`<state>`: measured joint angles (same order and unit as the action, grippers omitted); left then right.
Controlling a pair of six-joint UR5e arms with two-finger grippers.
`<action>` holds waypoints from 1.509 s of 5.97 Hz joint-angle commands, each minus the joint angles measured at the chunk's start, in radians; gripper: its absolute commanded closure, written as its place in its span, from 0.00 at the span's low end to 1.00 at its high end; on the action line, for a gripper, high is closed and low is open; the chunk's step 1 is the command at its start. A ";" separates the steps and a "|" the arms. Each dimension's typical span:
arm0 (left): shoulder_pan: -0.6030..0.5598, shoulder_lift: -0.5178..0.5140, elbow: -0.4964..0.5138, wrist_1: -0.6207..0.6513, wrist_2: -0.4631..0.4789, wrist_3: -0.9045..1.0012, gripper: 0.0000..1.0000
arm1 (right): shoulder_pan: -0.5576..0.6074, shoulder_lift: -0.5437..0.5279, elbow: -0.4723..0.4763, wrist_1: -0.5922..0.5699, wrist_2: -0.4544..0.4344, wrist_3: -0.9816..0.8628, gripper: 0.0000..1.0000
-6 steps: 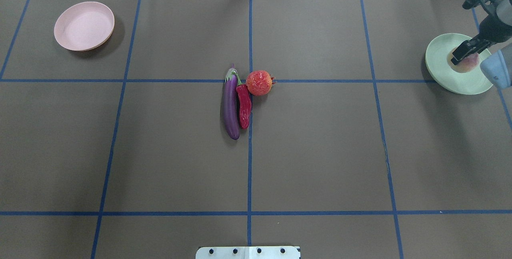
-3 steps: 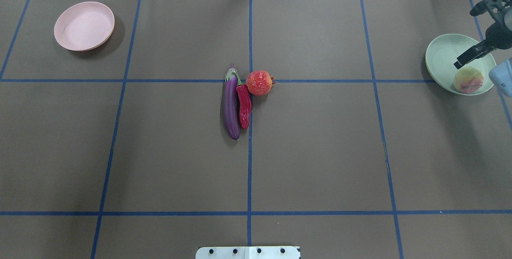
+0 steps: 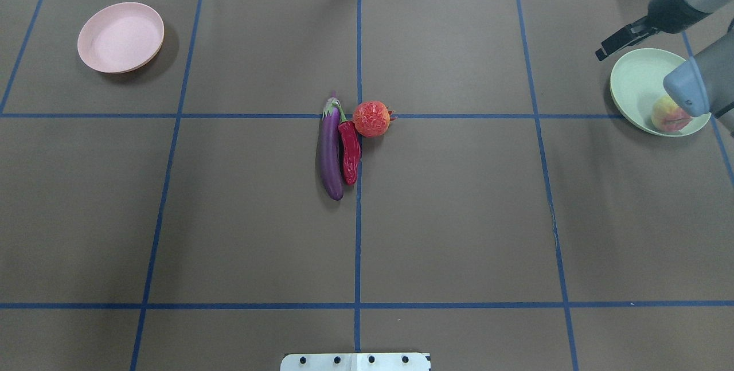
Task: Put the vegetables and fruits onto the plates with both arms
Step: 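Move the right gripper back over the red pomegranate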
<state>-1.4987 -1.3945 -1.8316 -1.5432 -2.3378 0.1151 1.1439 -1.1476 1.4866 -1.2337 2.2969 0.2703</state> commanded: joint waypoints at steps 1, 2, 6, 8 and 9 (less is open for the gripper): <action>0.000 0.000 0.002 0.000 0.000 0.000 0.00 | -0.169 0.120 0.055 0.002 -0.005 0.222 0.01; 0.000 0.000 0.003 0.000 0.000 0.000 0.00 | -0.249 0.170 0.064 -0.004 -0.064 0.306 0.01; 0.000 0.002 0.006 0.003 0.000 0.000 0.00 | -0.525 0.446 -0.121 -0.122 -0.449 0.526 0.02; 0.000 0.002 0.006 0.003 0.000 0.000 0.00 | -0.556 0.447 -0.124 -0.170 -0.528 0.511 0.02; 0.000 0.002 0.006 0.003 0.000 0.000 0.00 | -0.566 0.445 -0.127 -0.197 -0.580 0.480 0.02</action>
<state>-1.4987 -1.3929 -1.8254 -1.5401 -2.3378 0.1150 0.5891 -0.7024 1.3622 -1.4046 1.7644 0.7737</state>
